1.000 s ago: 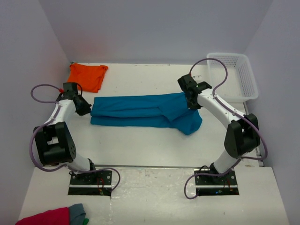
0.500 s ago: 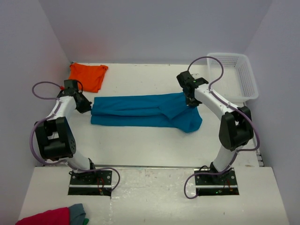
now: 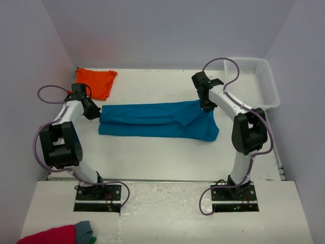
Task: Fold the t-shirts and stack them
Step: Fold the other side of the tshirt into a rectangle
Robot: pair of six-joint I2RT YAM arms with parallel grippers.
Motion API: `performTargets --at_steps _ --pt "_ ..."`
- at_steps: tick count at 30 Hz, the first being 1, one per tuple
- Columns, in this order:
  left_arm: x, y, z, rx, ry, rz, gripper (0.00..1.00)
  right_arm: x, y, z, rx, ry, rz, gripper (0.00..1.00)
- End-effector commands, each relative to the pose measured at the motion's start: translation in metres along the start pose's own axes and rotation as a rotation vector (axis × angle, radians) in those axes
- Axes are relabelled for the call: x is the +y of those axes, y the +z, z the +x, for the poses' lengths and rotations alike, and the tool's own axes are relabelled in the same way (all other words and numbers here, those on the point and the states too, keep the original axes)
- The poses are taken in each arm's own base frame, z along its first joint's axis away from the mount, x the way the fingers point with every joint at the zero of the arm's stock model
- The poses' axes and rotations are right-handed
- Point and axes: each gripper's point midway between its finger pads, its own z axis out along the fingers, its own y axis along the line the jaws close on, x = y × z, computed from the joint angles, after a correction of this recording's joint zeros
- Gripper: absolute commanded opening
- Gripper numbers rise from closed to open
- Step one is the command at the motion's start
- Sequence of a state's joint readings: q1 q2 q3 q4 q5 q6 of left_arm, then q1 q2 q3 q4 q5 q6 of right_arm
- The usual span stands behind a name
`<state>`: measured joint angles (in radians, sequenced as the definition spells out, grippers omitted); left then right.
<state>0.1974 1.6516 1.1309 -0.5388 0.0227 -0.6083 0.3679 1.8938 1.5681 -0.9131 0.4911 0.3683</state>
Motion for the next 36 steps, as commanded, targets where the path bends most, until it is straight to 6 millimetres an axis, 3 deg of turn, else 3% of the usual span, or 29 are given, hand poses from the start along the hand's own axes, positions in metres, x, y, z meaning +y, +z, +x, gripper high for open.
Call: performTargets --at_steps 1,3,4,5,6,7,8,9,10,11,13,14,16,18,19,20,22,23,24,27,29,31,36 --pt "-0.020 -0.001 -0.021 -0.054 0.013 0.045 0.07 0.004 0.006 -0.023 -0.019 0.000 -0.038 0.00" --pt "-0.023 -0.002 -0.024 -0.061 0.012 0.054 0.17 0.007 0.020 -0.043 -0.048 0.021 -0.048 0.02" --pt "-0.028 -0.004 -0.031 -0.092 0.012 0.074 0.43 0.007 0.025 -0.051 -0.053 0.025 -0.054 0.06" --pt "-0.035 -0.015 -0.038 -0.130 0.014 0.095 0.58 0.011 0.030 -0.073 -0.074 0.056 -0.063 0.14" --pt "-0.047 -0.023 -0.046 -0.180 0.031 0.132 0.68 0.011 0.032 -0.086 -0.090 0.081 -0.094 0.29" --pt "-0.058 -0.034 -0.051 -0.221 0.048 0.159 0.70 0.013 0.032 -0.101 -0.127 0.096 -0.120 0.39" --pt "-0.070 -0.061 -0.066 -0.316 0.079 0.192 0.71 0.015 0.019 -0.131 -0.209 0.128 -0.149 0.47" --pt "-0.093 -0.080 -0.072 -0.402 0.124 0.240 0.74 0.017 0.017 -0.144 -0.236 0.129 -0.156 0.54" --pt "-0.106 -0.098 -0.077 -0.461 0.149 0.272 0.75 0.022 -0.002 -0.167 -0.295 0.143 -0.218 0.63" --pt "-0.122 -0.131 -0.080 -0.534 0.183 0.327 0.76 0.024 -0.010 -0.177 -0.325 0.141 -0.244 0.65" --pt "-0.143 -0.165 -0.076 -0.594 0.223 0.395 0.78 0.020 -0.037 -0.190 -0.369 0.140 -0.256 0.68" --pt "-0.153 -0.185 -0.070 -0.617 0.251 0.444 0.78 0.020 -0.047 -0.189 -0.366 0.132 -0.270 0.68" --pt "-0.156 -0.191 -0.054 -0.567 0.271 0.482 0.77 0.012 -0.076 -0.181 -0.369 0.143 -0.273 0.68" --pt "-0.158 -0.182 -0.026 -0.455 0.313 0.529 0.74 0.025 -0.076 -0.141 -0.306 0.085 -0.284 0.68" --pt "-0.158 -0.175 -0.016 -0.409 0.325 0.537 0.72 0.018 -0.106 -0.136 -0.364 0.096 -0.326 0.69" --pt "-0.154 -0.158 -0.002 -0.343 0.339 0.525 0.68 0.035 -0.086 -0.100 -0.291 0.059 -0.360 0.69" --pt "-0.150 -0.145 0.020 -0.258 0.360 0.538 0.48 0.039 -0.093 -0.074 -0.251 0.097 -0.430 0.66" --pt "-0.142 -0.133 0.032 -0.221 0.366 0.518 0.32 0.045 -0.076 -0.050 -0.189 0.084 -0.441 0.62" --pt "-0.137 -0.128 0.037 -0.206 0.362 0.506 0.00 0.053 -0.076 -0.038 -0.154 0.079 -0.487 0.48" --pt "-0.129 -0.114 0.056 -0.140 0.369 0.498 0.00 0.055 -0.064 -0.009 -0.085 0.096 -0.487 0.27" --pt "-0.127 -0.110 0.061 -0.125 0.379 0.490 0.00 0.062 -0.060 0.002 -0.067 0.083 -0.524 0.31" --pt "-0.127 -0.110 0.063 -0.119 0.387 0.490 0.00 0.076 -0.060 0.010 -0.032 0.070 -0.586 0.46" --pt "-0.132 -0.121 0.061 -0.126 0.399 0.523 0.00 0.102 -0.042 0.009 0.012 0.048 -0.648 0.54"
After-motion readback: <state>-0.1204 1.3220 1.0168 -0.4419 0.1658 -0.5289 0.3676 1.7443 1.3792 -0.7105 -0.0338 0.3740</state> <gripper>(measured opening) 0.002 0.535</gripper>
